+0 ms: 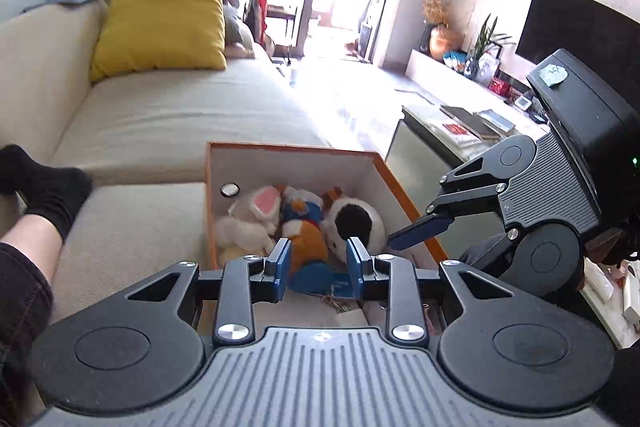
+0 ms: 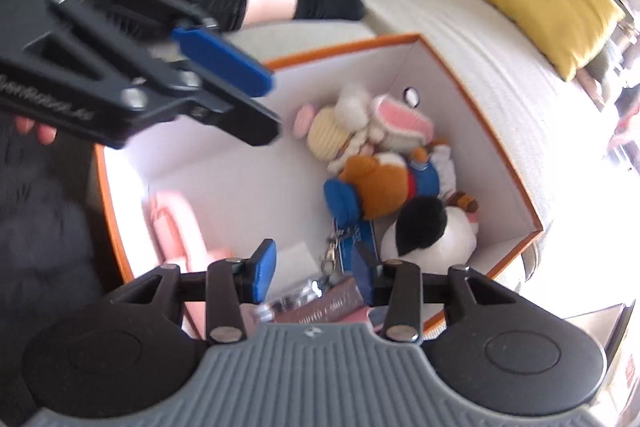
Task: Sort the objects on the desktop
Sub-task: 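Move both tools down to the yellow tape measure and Vaseline tube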
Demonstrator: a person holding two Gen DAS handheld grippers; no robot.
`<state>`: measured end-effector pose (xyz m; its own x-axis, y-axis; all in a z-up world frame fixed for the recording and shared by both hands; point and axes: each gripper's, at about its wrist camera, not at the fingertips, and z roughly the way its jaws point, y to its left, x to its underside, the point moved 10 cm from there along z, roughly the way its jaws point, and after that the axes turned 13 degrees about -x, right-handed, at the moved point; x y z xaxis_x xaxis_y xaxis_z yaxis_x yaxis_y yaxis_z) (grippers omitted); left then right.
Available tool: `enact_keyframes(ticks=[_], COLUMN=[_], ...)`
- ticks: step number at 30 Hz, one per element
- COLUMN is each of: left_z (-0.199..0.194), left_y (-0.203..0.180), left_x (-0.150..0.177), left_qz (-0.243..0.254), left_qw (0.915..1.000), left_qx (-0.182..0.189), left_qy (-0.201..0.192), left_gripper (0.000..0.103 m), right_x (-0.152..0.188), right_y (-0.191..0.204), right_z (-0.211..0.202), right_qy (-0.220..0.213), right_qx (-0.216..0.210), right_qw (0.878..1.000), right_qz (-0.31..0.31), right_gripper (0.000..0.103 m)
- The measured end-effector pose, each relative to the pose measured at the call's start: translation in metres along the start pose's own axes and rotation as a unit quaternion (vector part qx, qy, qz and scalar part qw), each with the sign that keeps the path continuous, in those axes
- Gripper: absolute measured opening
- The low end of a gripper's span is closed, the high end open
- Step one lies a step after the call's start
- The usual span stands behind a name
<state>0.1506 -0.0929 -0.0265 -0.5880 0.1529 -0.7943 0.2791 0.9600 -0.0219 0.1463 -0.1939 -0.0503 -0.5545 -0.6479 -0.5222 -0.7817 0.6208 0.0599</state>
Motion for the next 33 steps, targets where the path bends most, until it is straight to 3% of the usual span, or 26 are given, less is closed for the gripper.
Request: enact_keyframes(ticks=[5, 10, 13, 15, 20, 25, 29, 33], left_z=[-0.035, -0.063, -0.074, -0.076, -0.072, -0.065, -0.057, -0.044], left_y=[0.024, 0.051, 0.071, 0.084, 0.114, 0.131, 0.128, 0.116], left_x=[-0.01, -0.013, -0.008, 0.001, 0.038, 0.078, 0.11, 0.131], left_qz=[0.007, 0.004, 0.016, 0.026, 0.032, 0.079, 0.12, 0.175], left_qw=[0.9979, 0.9931, 0.9912, 0.9912, 0.9946, 0.989, 0.9825, 0.9707], left_qx=[-0.024, -0.052, -0.083, -0.101, -0.098, -0.108, -0.088, -0.07], left_qy=[-0.06, -0.105, -0.102, -0.083, 0.002, 0.063, 0.112, 0.149], left_gripper=[0.052, 0.056, 0.056, 0.056, 0.056, 0.056, 0.056, 0.056], right_x=[-0.027, -0.054, -0.074, -0.086, -0.105, -0.11, -0.102, -0.098], right_y=[0.014, 0.036, 0.051, 0.063, 0.085, 0.096, 0.099, 0.108], right_z=[-0.016, -0.01, -0.009, -0.008, 0.012, 0.042, 0.07, 0.092], right_qy=[-0.069, -0.104, -0.125, -0.13, -0.101, -0.05, 0.02, 0.065], right_qx=[-0.011, -0.007, -0.014, -0.012, -0.014, -0.035, -0.047, -0.077], right_qw=[0.997, 0.994, 0.992, 0.991, 0.992, 0.996, 0.997, 0.992], right_qz=[0.014, -0.012, -0.018, -0.037, -0.079, -0.069, -0.063, -0.071], right_gripper=[0.053, 0.053, 0.056, 0.062, 0.071, 0.071, 0.068, 0.057])
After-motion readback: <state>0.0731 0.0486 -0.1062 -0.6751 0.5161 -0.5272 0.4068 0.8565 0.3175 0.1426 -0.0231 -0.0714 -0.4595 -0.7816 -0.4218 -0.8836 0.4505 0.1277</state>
